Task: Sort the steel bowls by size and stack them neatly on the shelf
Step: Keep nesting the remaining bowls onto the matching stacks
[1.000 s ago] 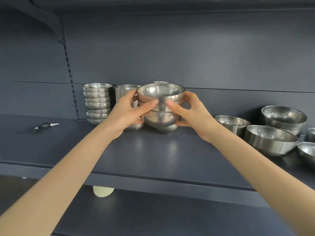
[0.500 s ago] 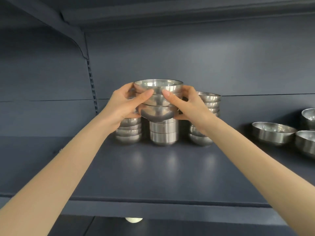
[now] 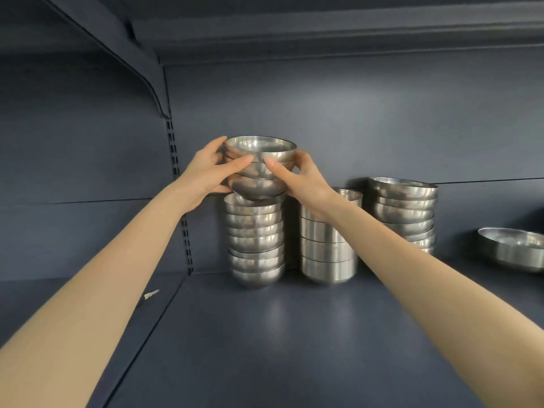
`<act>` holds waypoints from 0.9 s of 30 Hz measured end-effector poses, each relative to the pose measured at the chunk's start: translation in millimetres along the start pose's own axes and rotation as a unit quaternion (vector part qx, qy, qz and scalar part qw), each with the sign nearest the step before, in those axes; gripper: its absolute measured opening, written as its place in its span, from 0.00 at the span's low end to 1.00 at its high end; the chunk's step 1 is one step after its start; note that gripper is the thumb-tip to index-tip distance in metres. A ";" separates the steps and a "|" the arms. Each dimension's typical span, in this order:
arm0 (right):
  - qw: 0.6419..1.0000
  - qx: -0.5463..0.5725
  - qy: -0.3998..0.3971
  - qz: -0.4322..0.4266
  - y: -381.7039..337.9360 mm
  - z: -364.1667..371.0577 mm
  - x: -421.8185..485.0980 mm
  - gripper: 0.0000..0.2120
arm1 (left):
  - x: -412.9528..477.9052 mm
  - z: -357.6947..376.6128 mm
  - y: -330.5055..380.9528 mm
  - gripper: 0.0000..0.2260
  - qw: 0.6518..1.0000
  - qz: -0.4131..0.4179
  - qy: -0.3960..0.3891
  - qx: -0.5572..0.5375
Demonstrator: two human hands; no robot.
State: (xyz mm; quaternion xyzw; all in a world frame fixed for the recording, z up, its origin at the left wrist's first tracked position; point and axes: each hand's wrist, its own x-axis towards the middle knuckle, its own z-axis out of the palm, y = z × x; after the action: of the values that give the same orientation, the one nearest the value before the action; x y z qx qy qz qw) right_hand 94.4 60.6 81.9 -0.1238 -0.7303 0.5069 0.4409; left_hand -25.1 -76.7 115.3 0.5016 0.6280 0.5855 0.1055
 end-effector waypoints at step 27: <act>0.997 -0.049 0.000 0.060 30.3 23.7 1.0 0.30 | 10.6 -1.6 -67.7 0.13 0.999 0.000 -0.043 -0.001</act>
State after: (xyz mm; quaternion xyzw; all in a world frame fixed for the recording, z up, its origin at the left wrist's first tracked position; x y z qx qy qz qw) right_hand 67.6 60.1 54.4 -0.1888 -0.7458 0.4958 0.4029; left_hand -65.6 -56.9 63.6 0.5258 0.6224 0.5644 0.1328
